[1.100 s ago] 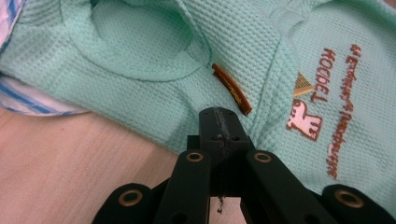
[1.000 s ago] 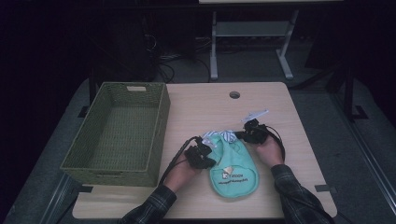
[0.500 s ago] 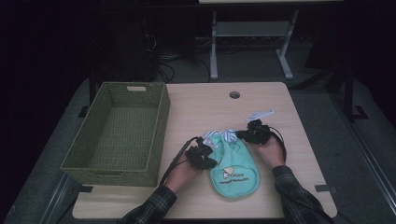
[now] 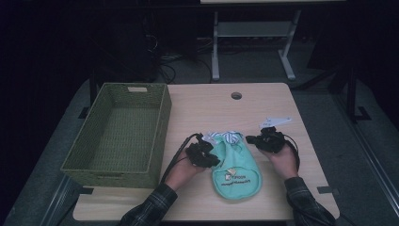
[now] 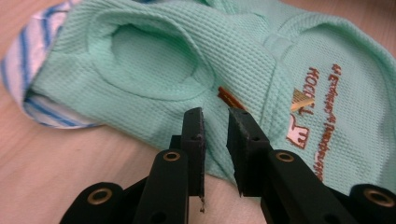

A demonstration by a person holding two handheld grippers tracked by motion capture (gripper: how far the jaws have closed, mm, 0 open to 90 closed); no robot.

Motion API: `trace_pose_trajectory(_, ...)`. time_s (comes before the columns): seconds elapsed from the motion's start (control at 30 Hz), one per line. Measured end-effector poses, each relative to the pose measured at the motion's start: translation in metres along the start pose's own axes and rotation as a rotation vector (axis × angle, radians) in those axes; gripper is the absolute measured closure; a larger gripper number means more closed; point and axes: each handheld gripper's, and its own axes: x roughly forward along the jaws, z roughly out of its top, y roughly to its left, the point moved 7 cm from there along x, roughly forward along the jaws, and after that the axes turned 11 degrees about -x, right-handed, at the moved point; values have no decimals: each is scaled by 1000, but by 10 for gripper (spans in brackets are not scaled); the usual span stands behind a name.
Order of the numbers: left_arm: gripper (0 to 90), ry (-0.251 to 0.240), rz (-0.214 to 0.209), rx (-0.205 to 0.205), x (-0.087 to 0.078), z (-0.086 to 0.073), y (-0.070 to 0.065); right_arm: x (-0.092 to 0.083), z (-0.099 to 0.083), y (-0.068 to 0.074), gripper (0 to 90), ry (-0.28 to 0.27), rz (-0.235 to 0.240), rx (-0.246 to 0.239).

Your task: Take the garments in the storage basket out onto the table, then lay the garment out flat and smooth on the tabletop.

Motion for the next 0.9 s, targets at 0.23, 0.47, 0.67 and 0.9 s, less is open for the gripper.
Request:
trace_pose_trajectory(0.23, 781, 13, 30, 3, 4, -1, 6, -18, -19, 20, 899, 11, 29, -13)
trace_pose_trajectory(0.47, 799, 50, 42, 31, 14, -4, 1, -28, -33, 39, 900, 40, 55, -17)
trace_pose_trajectory(0.67, 811, 52, 21, 29, 16, -6, -7, -26, -47, 42, 900, 87, 65, -13)
trace_pose_trajectory(0.9, 818, 79, -28, 61, 20, -8, -23, -21, -55, 34, 900, 133, 58, 5)
